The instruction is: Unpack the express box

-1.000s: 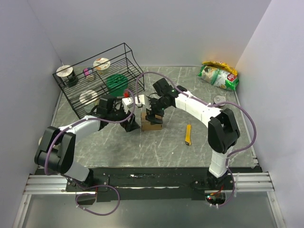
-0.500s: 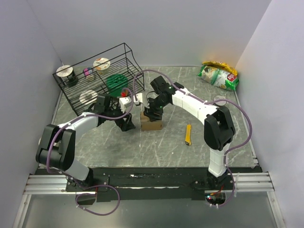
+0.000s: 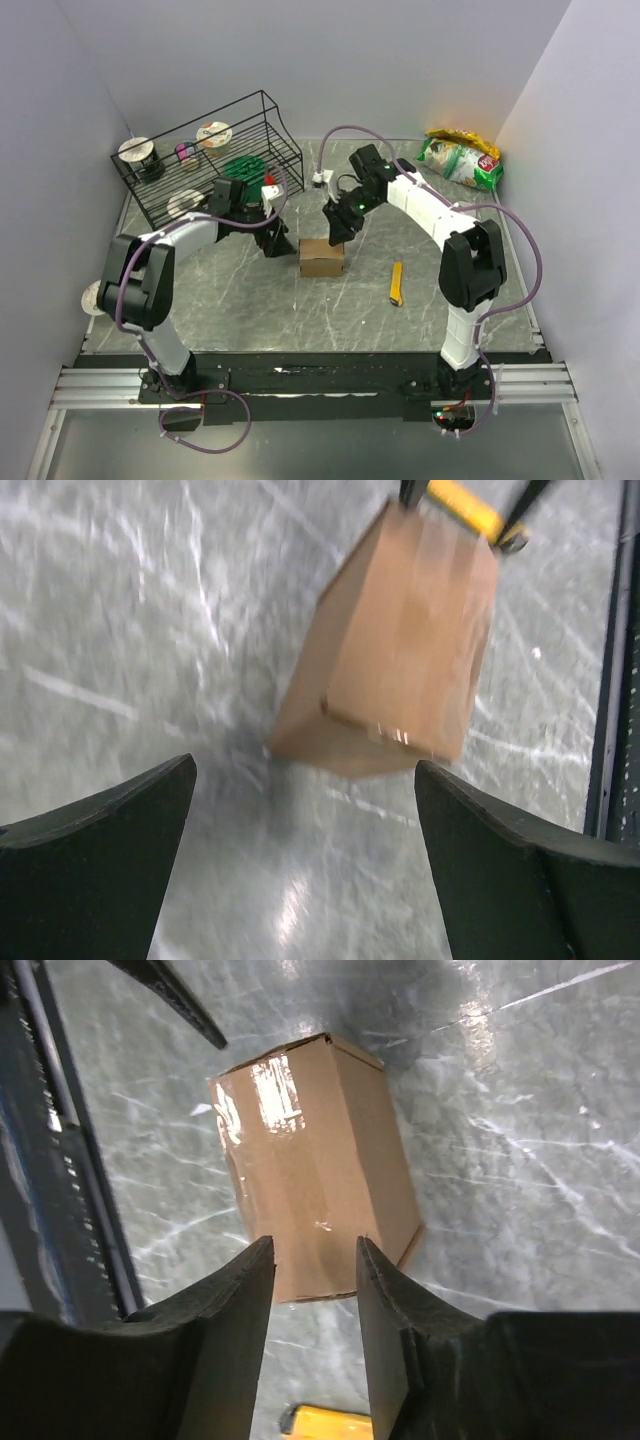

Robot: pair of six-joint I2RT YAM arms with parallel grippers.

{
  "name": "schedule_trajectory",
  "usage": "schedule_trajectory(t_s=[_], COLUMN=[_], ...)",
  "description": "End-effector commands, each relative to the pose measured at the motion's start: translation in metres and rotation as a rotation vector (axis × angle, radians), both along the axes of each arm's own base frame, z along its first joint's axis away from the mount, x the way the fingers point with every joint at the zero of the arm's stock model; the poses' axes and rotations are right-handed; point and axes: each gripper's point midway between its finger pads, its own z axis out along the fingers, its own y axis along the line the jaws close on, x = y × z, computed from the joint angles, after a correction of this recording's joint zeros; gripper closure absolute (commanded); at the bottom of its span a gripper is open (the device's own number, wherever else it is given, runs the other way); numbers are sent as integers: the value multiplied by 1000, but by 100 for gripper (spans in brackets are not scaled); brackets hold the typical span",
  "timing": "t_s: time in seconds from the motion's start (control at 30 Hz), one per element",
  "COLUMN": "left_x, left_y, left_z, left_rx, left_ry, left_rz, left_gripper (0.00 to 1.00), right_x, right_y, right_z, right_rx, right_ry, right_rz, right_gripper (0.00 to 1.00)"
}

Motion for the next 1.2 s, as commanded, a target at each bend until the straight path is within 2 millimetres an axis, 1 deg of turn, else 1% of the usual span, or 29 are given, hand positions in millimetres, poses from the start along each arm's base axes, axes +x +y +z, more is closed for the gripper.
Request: schedule_trajectory(t_s=[0.0,0.03,0.07,0.1,0.13,0.17,0.2,0.23,0.3,0.37,0.4,0.43,0.47,0.5,0.57,0.6,0.67,0.7,0.77,0.83,0.87,0.93,0.97,1.0,1.03,1.1,1.13,1.17], left_x=[5,4,5,1,-2,-5,-13,-16,-18,-11,-6,-2,9,12,21,21,28,27,23,20,19,4,-5,-12,-17,-29,-32,-34], left_y=[-21,-19,-18,-16,-12,-10,-7,-3,4,14,18,21,32,35,46,50,55,56,57,58,59,47,43,37,28,16,13,10], left_z=[27,22,22,23,22,22,21,17,15,8,16,19,13,22,25,22,24,25,24,24,20,22,18,22,25,14,11,6], left_rx=[-86,-76,-74,-75,-76,-72,-62,-35,-1,52,58,57,97,95,118,135,156,148,146,153,170,134,119,87,49,71,79,78], left_ry=[-22,12,27,29,40,41,45,44,39,34,7,28,0,-19,-7,24,64,92,78,74,57,48,45,29,14,-13,-23,-26], left_rz=[-122,-112,-99,-95,-87,-85,-82,-73,-23,74,126,200,299,343,453,489,550,578,577,566,548,420,375,326,273,179,154,123], left_gripper=[4,4,4,4,4,4,4,4,4,3,4,3,4,4,4,4,3,4,4,4,3,3,4,4,4,4,4,4], right_x=[-18,-22,-23,-23,-23,-25,-25,-23,-20,-9,-5,0,1,3,2,3,-1,0,-1,-3,-4,-5,-7,-7,-10,-6,-8,-3], right_y=[3,6,6,5,12,14,15,16,20,20,21,20,19,18,13,13,10,9,9,7,7,6,4,5,2,0,-2,-8], right_z=[37,47,50,47,46,43,40,33,29,22,21,14,10,10,-4,-8,-11,-13,-14,-17,-16,-16,-17,-17,-18,-16,-15,-13], right_rx=[89,113,114,85,91,81,73,48,36,9,-1,-21,-35,-47,-89,-101,-115,-122,-125,-131,-132,-133,-135,-137,-141,-136,-130,-127], right_ry=[-31,-141,-209,-284,-390,-422,-441,-442,-443,-465,-480,-491,-490,-498,-484,-491,-472,-471,-469,-456,-454,-438,-430,-424,-400,-371,-339,-321], right_rz=[19,81,107,127,162,177,191,200,206,202,204,218,233,247,300,329,353,358,359,366,367,371,377,381,383,353,340,307], right_gripper=[44,27,19,7,2,0,0,0,0,1,2,2,2,4,4,4,5,6,8,15,20,26,29,37,41,49,49,50])
